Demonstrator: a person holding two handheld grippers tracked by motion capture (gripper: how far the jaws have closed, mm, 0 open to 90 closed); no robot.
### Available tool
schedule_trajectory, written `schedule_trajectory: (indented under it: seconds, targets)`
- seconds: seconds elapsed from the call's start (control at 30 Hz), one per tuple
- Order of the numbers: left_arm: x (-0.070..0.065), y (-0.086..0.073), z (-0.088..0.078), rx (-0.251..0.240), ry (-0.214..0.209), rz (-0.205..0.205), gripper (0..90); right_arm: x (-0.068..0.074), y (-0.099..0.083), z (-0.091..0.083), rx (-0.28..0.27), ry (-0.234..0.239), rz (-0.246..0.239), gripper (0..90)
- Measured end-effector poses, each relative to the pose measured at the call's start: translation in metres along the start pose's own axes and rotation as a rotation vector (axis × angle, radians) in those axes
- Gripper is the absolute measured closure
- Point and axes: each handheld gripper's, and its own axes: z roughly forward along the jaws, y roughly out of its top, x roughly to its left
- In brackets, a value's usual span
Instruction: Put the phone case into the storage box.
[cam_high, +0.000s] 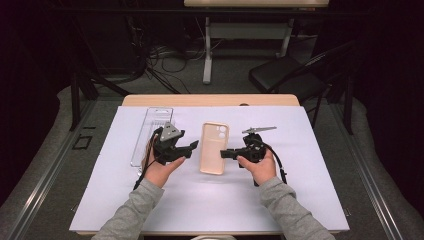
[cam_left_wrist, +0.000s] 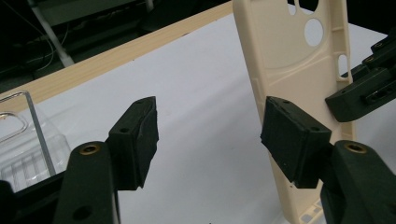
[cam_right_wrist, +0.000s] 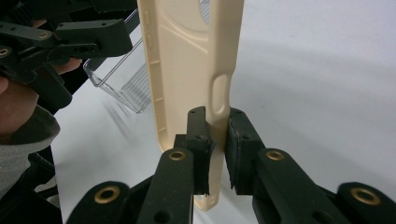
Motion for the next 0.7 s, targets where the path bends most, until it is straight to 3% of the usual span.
schedule_trajectory:
  seconds: [0.17,0.47,0.6,0.7]
  targets:
    - [0.001,0.004,0.0,-0.001,-0.033,-0.01,33.6,0.002,-0.001,0.002,0.014,-0.003,-0.004,80.9]
    - [0.007,0.017,-0.002,0.054,-0.067,0.049,32.4,0.004,-0.001,0.003,0.008,0.0,-0.008,80.9]
    - [0.009,0.023,-0.002,0.067,-0.087,0.049,32.5,0.004,-0.001,0.003,0.007,-0.001,-0.009,80.9]
    - [0.009,0.027,-0.002,0.093,-0.078,0.09,33.5,0.004,-0.001,0.003,0.007,-0.001,-0.011,80.9]
